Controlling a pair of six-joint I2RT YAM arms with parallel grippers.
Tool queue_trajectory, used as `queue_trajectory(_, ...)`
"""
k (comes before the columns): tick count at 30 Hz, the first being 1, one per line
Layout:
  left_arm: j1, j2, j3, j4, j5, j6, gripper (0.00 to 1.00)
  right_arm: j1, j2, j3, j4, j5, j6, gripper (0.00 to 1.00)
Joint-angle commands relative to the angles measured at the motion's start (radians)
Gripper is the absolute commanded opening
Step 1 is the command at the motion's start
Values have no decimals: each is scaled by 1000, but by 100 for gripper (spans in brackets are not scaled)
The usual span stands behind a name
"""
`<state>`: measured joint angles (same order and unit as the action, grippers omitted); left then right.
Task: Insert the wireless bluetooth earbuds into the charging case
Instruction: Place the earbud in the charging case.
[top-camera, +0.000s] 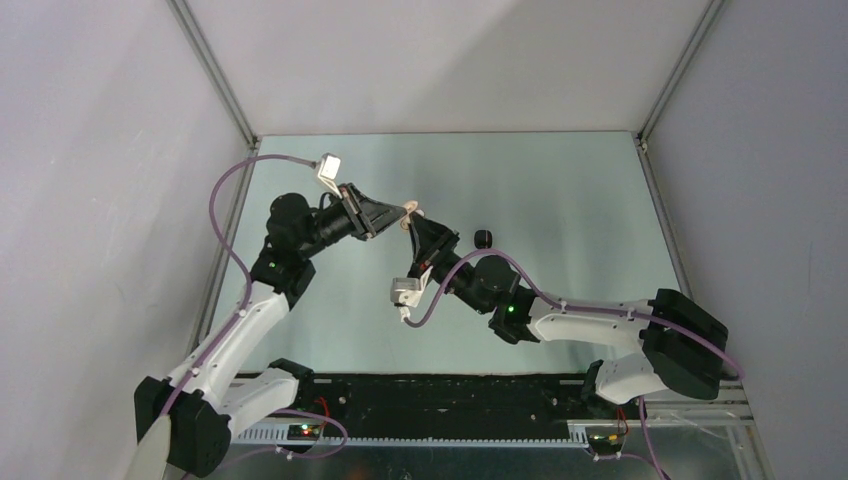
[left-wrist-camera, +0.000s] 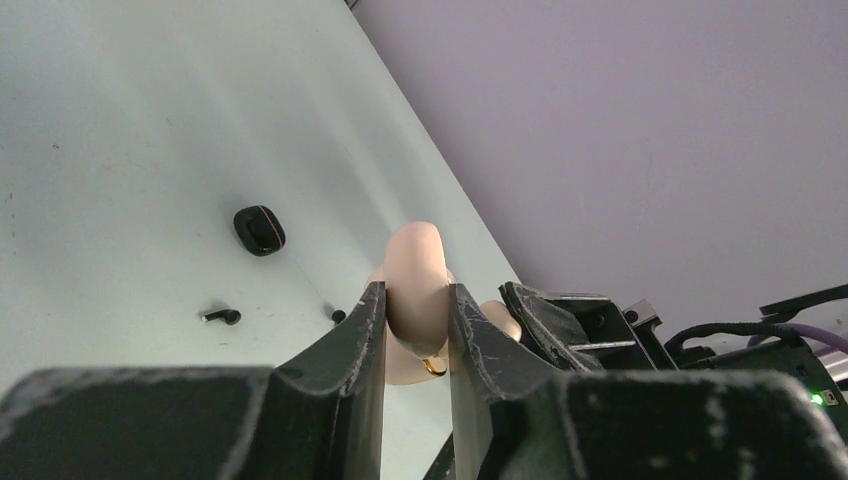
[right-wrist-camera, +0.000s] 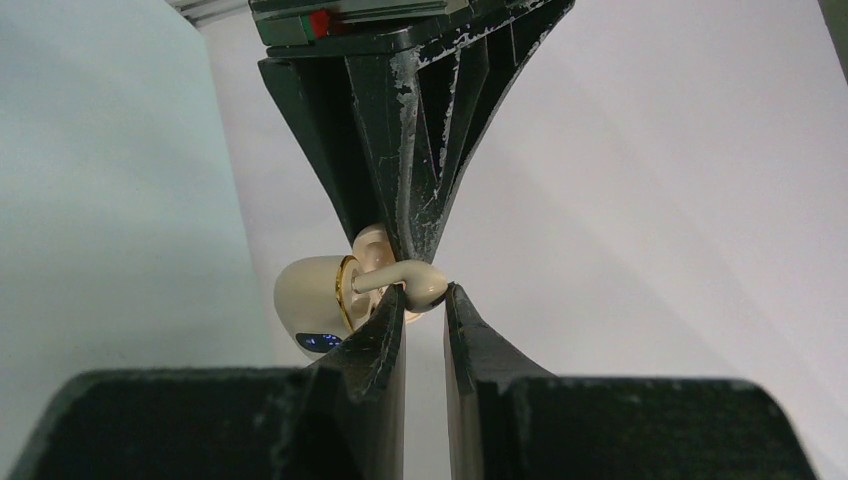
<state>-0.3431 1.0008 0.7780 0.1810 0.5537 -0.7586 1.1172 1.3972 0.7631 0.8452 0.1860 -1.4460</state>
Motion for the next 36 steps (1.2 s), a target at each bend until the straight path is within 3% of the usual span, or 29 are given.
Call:
queue_trajectory(1, -7, -31, -11, 69, 11, 21, 0, -1, 12, 36, 17, -3, -30, 0)
queue_trajectory(21, 0, -34, -24, 83, -9, -7, 0, 9, 18, 37, -55, -4, -103, 0)
queue_trajectory(27, 10, -40, -32, 86, -15, -11, 0, 18, 20, 37, -69, 11, -138, 6)
queue_trajectory(36, 16, -48, -41, 97, -15, -16, 0, 21, 14, 36, -96, 29, -163, 8)
